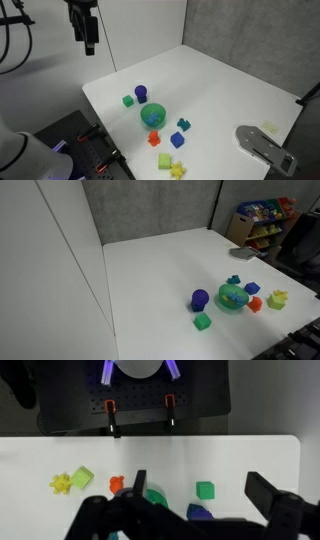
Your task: Put the green bear plush toy in the green bowl
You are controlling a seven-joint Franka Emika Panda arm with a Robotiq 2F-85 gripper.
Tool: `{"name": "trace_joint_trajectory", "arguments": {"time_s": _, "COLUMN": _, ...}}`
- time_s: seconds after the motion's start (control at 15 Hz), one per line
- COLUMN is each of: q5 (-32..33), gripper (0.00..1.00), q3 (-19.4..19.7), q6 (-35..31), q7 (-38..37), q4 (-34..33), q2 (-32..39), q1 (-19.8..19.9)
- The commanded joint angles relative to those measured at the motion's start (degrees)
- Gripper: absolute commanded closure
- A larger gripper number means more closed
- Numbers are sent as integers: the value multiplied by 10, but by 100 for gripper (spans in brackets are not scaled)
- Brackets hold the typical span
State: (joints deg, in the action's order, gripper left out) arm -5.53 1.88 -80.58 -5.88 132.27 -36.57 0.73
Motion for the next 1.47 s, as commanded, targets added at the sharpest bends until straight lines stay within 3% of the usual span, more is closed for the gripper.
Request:
{"name": "trace_joint_trajectory", "arguments": {"time_s": 0.0, "q5": -3, "gripper": 0, "q3": -6, "q6": 2, "q7": 4, "q4": -1, "q2": 1, "q1": 9}}
{"name": "trace_joint_trajectory", "arguments": {"time_s": 0.4, "q5": 3, "gripper": 0, "q3": -11, "q6": -16, "q7": 0, "q4": 2, "q2": 2, "q1": 10}}
{"name": "trace_joint_trajectory", "arguments": {"time_s": 1.4, "q5": 44, "gripper": 0, "q3": 0, "q6": -247, "q7": -2, "q4": 56, "q2": 79, "q1": 44}}
